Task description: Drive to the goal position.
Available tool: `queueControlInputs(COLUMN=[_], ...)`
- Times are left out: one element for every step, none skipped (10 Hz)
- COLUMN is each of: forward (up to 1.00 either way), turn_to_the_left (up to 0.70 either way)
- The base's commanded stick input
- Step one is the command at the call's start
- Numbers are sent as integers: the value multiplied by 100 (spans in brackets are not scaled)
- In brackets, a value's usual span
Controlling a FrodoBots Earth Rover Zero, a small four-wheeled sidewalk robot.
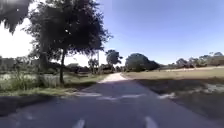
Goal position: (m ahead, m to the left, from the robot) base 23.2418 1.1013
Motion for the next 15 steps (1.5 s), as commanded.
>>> queueControlInputs(forward=[70, 70, 70, 70, 70, 70, 70, 70, 70, 70, 70, 70, 70, 70, 70], turn_to_the_left=[0, 0, 0, 0, 0, 0, 0, 0, 0, 0, 0, 0, 0, 0, 0])
